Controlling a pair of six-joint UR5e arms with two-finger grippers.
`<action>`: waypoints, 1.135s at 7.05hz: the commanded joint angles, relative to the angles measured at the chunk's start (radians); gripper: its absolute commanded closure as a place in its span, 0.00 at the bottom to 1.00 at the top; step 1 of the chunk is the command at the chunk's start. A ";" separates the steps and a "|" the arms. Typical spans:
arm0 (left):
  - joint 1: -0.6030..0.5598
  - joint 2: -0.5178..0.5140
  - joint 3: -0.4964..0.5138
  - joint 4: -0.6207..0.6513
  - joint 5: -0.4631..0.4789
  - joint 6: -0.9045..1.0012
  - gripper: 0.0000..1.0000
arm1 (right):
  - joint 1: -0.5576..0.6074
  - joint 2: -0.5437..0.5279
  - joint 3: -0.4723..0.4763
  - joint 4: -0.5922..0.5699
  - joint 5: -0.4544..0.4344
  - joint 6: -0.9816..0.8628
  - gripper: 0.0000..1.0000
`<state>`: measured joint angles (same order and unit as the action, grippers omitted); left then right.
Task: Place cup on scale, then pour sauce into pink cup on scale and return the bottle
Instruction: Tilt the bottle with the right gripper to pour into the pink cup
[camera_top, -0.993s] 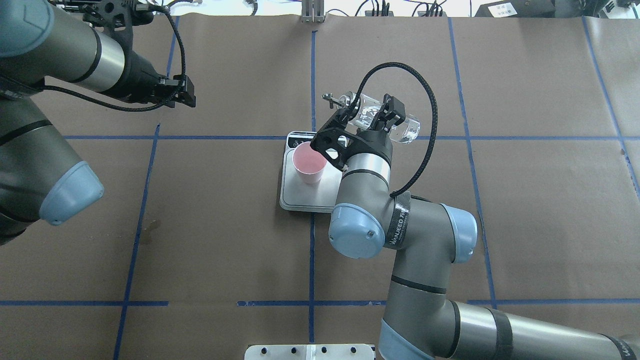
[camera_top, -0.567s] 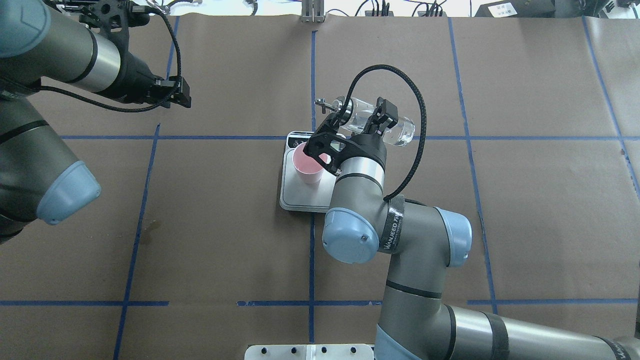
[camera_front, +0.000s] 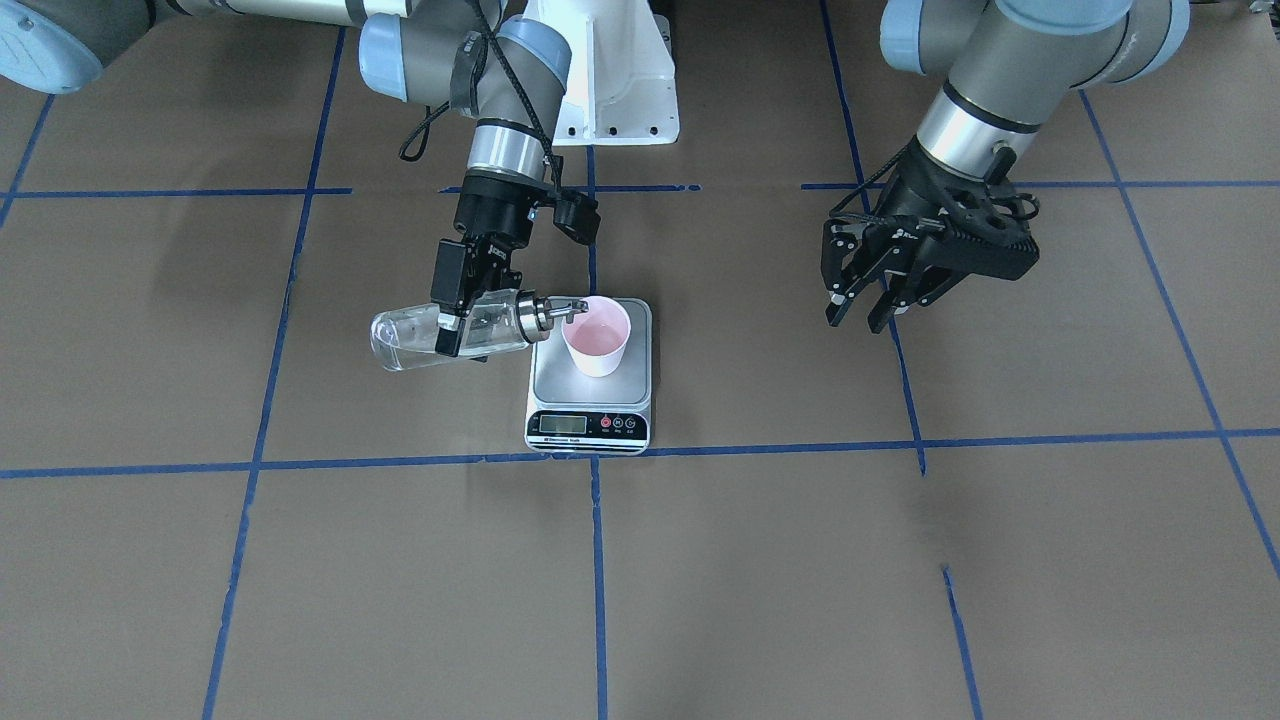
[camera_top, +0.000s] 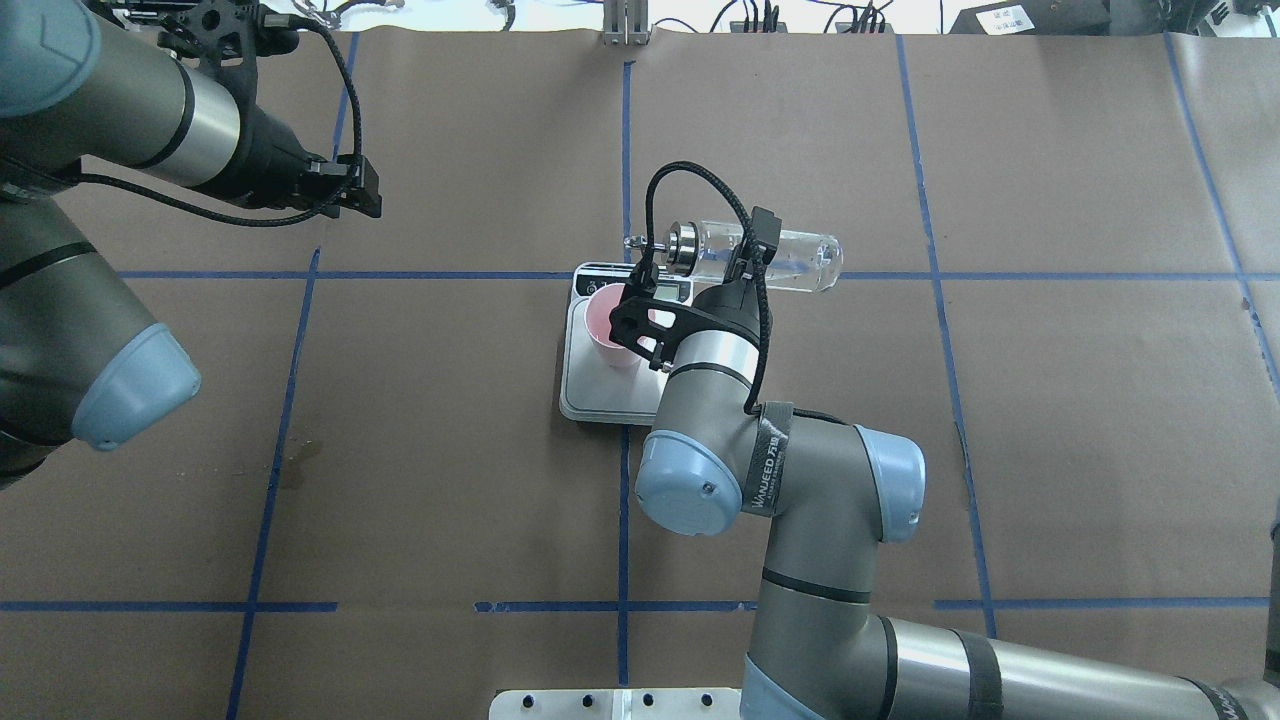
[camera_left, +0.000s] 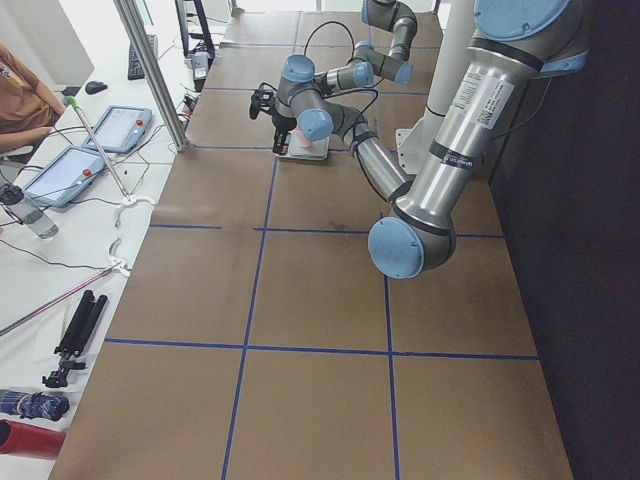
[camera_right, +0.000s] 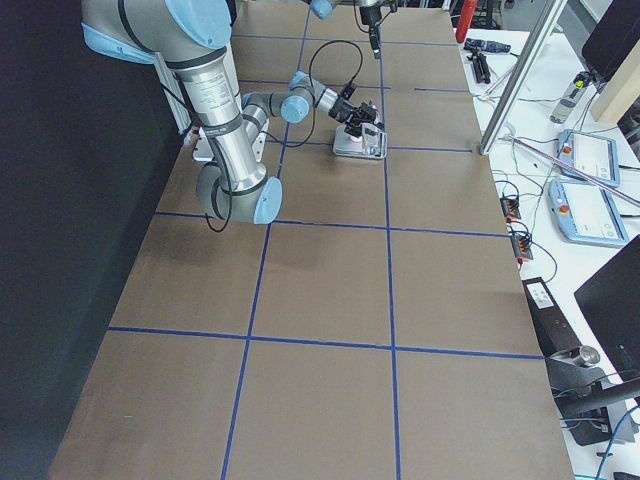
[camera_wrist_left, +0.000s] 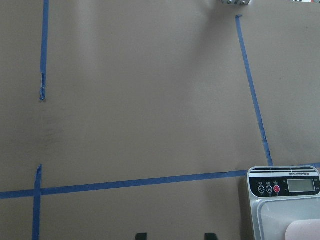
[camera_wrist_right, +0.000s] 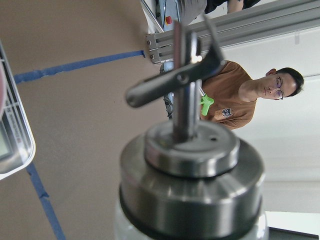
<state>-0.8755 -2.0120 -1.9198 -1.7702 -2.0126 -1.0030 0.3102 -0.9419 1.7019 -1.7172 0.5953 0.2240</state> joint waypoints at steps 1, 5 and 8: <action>0.001 -0.001 -0.001 0.000 0.000 0.000 0.51 | -0.017 0.008 -0.013 -0.030 -0.054 -0.130 1.00; 0.001 -0.001 -0.001 0.000 0.000 0.000 0.51 | -0.037 -0.008 -0.028 -0.033 -0.124 -0.290 1.00; 0.001 -0.002 -0.004 0.002 0.000 -0.002 0.50 | -0.045 -0.006 -0.058 -0.033 -0.158 -0.304 1.00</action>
<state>-0.8744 -2.0131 -1.9220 -1.7699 -2.0126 -1.0036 0.2669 -0.9485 1.6504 -1.7502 0.4458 -0.0756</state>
